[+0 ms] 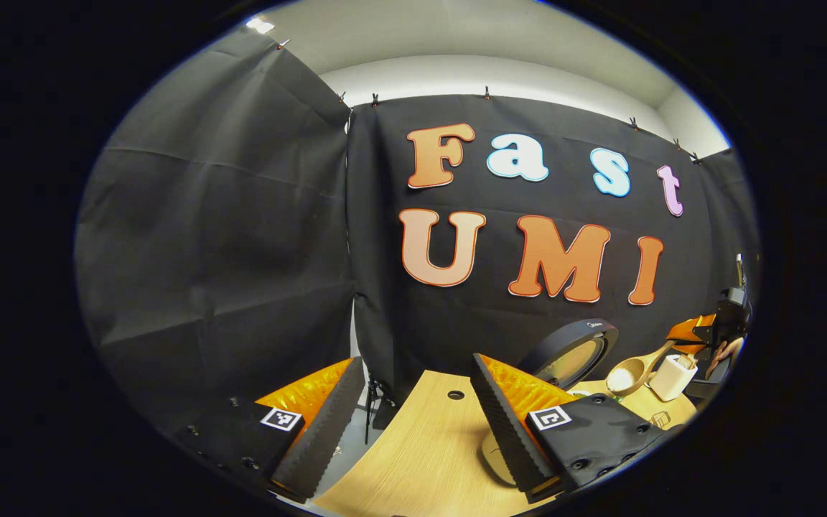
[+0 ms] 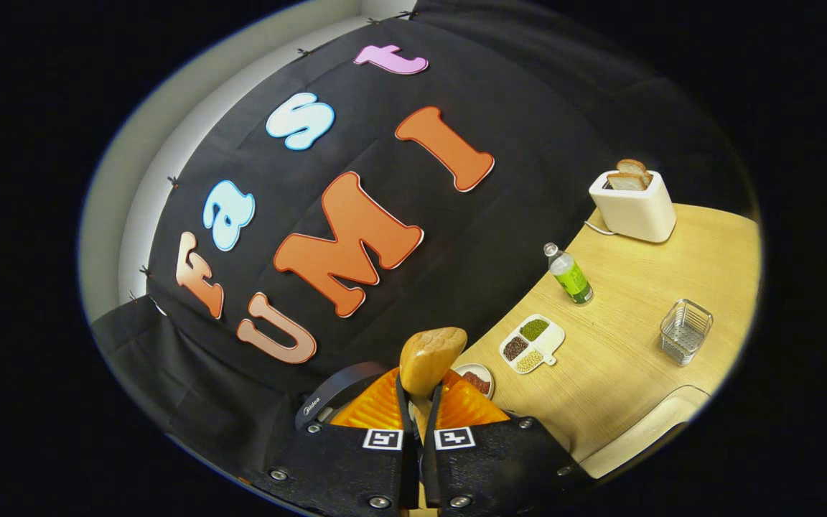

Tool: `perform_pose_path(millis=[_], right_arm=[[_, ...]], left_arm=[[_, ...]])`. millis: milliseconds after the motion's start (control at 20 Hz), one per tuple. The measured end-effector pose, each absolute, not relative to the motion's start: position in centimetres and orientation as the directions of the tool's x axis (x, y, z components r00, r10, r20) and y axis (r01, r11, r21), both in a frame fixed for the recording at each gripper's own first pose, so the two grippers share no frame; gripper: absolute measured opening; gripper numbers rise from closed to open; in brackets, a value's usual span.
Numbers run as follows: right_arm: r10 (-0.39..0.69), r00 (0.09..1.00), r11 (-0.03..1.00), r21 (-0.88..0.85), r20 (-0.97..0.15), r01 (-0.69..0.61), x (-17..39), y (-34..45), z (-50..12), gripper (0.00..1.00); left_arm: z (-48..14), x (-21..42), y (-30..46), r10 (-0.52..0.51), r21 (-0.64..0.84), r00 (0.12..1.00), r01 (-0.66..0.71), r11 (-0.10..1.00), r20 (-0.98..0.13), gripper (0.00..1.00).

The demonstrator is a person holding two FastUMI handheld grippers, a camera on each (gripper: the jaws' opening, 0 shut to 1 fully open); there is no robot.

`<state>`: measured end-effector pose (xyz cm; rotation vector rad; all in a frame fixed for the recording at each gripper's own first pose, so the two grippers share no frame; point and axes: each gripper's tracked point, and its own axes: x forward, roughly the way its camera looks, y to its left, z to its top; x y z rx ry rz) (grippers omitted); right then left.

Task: Close the left gripper, press the button to open the rice cooker; take a wooden spoon from the chopstick holder with the right hand, scoop a spoonful of rice and pour it into the rice cooker, then put the wooden spoon back into the chopstick holder.

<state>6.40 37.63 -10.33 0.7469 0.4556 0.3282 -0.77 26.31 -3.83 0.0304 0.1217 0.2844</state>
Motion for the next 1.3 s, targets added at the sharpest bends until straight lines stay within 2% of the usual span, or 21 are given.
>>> perform_pose_path(millis=[750,1300], right_arm=[[0.453,0.859,0.791,0.551,-0.239,-0.264,5.7,39.8,-9.3,0.02],[0.484,0.851,0.819,0.448,-0.204,-0.358,5.1,41.2,-8.2,0.02]], left_arm=[[-3.8,-0.5,26.9,0.293,0.058,0.949,-0.288,0.956,-0.115,0.98],[-4.0,-0.4,27.2,0.292,0.052,0.949,-0.287,0.956,-0.123,0.98]])
